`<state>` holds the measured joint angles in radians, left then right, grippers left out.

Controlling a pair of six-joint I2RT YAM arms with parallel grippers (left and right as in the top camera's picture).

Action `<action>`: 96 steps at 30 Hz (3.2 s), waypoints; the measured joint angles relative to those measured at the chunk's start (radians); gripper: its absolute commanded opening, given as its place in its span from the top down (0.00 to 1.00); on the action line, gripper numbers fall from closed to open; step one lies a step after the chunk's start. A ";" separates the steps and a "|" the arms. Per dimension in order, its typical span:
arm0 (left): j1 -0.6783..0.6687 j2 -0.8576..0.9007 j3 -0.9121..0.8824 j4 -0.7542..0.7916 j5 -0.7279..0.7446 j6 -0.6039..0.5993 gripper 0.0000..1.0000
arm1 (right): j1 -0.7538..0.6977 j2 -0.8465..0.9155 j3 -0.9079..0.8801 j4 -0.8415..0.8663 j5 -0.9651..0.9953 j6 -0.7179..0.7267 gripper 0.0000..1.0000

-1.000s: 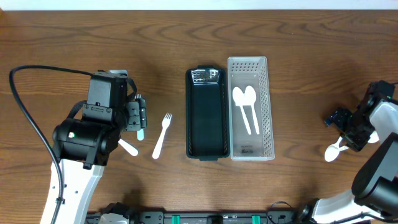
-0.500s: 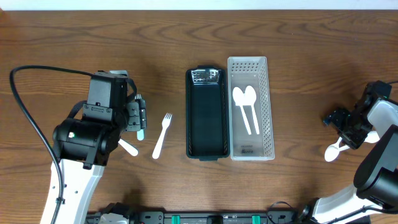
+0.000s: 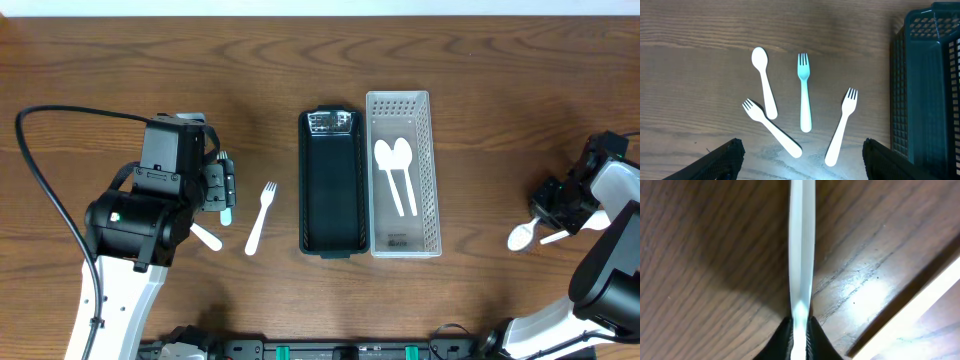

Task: Pack container
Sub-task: 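Grasp a third white spoon by the handle with the right gripper, then place the third spoon into the white basket and release, then grasp the last white spoon on the right with the right gripper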

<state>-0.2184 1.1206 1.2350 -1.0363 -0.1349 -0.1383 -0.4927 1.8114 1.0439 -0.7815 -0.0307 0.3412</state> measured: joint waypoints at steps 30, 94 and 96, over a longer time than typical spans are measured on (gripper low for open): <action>0.000 0.000 0.000 0.000 0.000 0.000 0.22 | 0.721 -0.358 0.290 -0.067 -0.070 -0.008 0.98; 0.000 0.000 0.000 -0.008 0.000 0.000 0.21 | -0.233 -0.033 0.110 -0.016 -0.004 0.135 0.06; 0.000 0.000 0.000 -0.008 0.000 0.000 0.21 | -0.233 -0.024 0.110 0.002 -0.004 0.129 0.06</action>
<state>-0.2184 1.1206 1.2350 -1.0443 -0.1349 -0.1383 -0.7254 1.7870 1.1542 -0.7795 -0.0345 0.4706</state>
